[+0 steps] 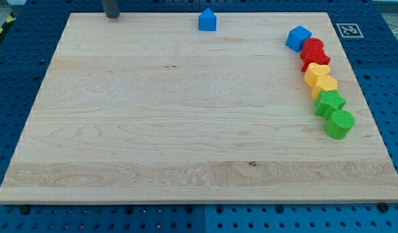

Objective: Slide the blue triangle a bit left

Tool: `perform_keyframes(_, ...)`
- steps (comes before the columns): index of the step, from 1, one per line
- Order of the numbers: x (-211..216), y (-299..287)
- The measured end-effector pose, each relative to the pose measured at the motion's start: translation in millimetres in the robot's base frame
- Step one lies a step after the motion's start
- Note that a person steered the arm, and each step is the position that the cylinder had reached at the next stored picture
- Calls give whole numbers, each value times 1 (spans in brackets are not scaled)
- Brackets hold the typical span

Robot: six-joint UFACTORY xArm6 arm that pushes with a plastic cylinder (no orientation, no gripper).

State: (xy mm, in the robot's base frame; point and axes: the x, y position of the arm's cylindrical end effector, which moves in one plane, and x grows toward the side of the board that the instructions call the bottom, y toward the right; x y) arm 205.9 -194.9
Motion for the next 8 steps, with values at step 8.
perform_keyframes(8,14,267)
